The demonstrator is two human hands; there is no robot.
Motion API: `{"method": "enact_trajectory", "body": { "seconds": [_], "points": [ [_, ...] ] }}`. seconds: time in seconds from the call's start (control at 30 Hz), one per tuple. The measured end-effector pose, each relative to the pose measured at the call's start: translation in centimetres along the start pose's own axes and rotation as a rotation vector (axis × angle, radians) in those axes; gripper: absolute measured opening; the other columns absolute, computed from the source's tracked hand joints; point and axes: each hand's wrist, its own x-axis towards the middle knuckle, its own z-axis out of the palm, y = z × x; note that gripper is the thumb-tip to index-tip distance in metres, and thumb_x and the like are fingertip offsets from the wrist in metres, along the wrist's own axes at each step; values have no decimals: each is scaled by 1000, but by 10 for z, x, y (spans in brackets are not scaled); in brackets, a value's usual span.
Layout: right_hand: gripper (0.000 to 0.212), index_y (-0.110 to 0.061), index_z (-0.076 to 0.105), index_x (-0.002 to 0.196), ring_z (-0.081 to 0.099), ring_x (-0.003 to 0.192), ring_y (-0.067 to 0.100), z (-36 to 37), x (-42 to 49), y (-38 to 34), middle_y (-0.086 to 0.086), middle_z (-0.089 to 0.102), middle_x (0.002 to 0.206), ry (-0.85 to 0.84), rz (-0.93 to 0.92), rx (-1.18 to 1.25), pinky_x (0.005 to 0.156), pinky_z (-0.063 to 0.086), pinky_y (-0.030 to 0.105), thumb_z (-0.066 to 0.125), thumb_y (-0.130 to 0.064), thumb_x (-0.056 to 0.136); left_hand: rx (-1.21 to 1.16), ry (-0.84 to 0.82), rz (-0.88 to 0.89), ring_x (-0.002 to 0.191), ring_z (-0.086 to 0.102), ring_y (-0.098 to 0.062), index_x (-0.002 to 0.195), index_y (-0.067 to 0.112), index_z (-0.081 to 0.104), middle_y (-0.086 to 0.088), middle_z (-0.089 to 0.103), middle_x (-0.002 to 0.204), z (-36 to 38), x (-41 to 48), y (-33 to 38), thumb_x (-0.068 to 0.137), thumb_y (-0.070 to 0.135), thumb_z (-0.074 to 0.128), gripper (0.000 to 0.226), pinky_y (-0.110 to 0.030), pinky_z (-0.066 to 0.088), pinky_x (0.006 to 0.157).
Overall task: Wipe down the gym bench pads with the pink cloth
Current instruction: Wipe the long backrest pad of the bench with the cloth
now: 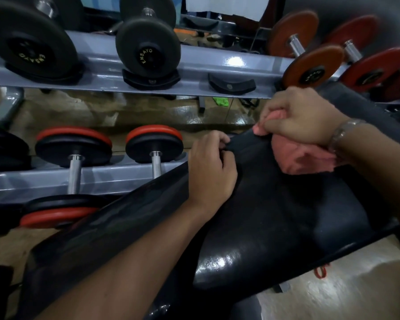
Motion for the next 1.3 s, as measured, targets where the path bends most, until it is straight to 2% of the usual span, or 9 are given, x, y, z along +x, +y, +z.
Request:
{"method": "enact_trajectory", "body": {
  "seconds": [0.17, 0.3, 0.5, 0.6, 0.67, 0.87, 1.03, 1.2, 1.3],
  "points": [
    [33, -31, 68, 122, 62, 112, 34, 10, 11, -6, 8, 67, 125, 153, 86, -416, 89, 43, 41, 46, -45, 102, 26, -5, 12, 97, 56, -19, 99, 14, 63, 3, 65, 98, -1, 1, -1, 82, 14, 49, 22, -48, 48, 89],
    [35, -42, 73, 97, 65, 98, 17, 18, -14, -12, -16, 71, 104, 10, -89, -119, 88, 54, 42, 51, -66, 84, 29, -3, 12, 99, 56, -22, 100, 14, 64, 1, 66, 101, 2, 0, -2, 81, 15, 47, 25, -51, 48, 90],
    [30, -29, 71, 115, 57, 94, 31, 12, 18, -7, 8, 69, 113, 151, 116, -367, 89, 42, 42, 47, -39, 100, 1, -22, -38, 102, 55, -17, 100, 16, 63, 7, 64, 101, 0, 1, 1, 85, 11, 49, 22, -50, 48, 96],
    [28, -50, 72, 106, 65, 95, 17, 20, 0, -19, -16, 72, 104, -31, -5, -193, 86, 52, 37, 52, -59, 88, -35, -9, -54, 102, 56, -19, 101, 17, 62, 7, 64, 100, 1, 0, 0, 85, 11, 47, 23, -52, 48, 95],
    [27, -48, 74, 95, 65, 96, 12, 14, -6, -14, -19, 72, 98, -54, -37, -38, 89, 53, 38, 59, -65, 80, -65, 2, -60, 102, 57, -21, 101, 20, 60, 8, 63, 98, 0, 1, 1, 85, 10, 47, 23, -53, 48, 95],
    [34, -30, 66, 118, 61, 114, 34, 29, 24, -23, 7, 67, 124, 88, 33, -397, 93, 39, 43, 41, -44, 100, -104, 17, -63, 101, 61, -25, 100, 22, 58, 10, 62, 97, 0, 4, -1, 84, 11, 44, 24, -55, 49, 94],
    [36, -51, 72, 100, 66, 102, 16, 27, -10, -24, -18, 71, 106, -76, -101, -85, 91, 51, 39, 47, -70, 82, -156, 46, -44, 103, 60, -26, 104, 23, 55, 4, 60, 100, 1, 3, 0, 85, 11, 42, 25, -53, 49, 95],
    [33, -33, 64, 116, 57, 119, 31, 32, 21, -33, 5, 63, 125, 24, 33, -331, 101, 39, 47, 41, -47, 98, -212, 81, -64, 103, 58, -25, 107, 18, 55, -5, 60, 106, 1, 3, -1, 91, 7, 44, 22, -45, 49, 95],
    [30, -41, 67, 109, 57, 96, 21, 43, 8, -50, -11, 63, 103, -84, -63, -294, 87, 43, 39, 39, -46, 99, -255, 127, -91, 102, 57, -26, 107, 15, 57, -9, 61, 107, 2, 3, -5, 94, 13, 44, 19, -48, 48, 94]
  ]
}}
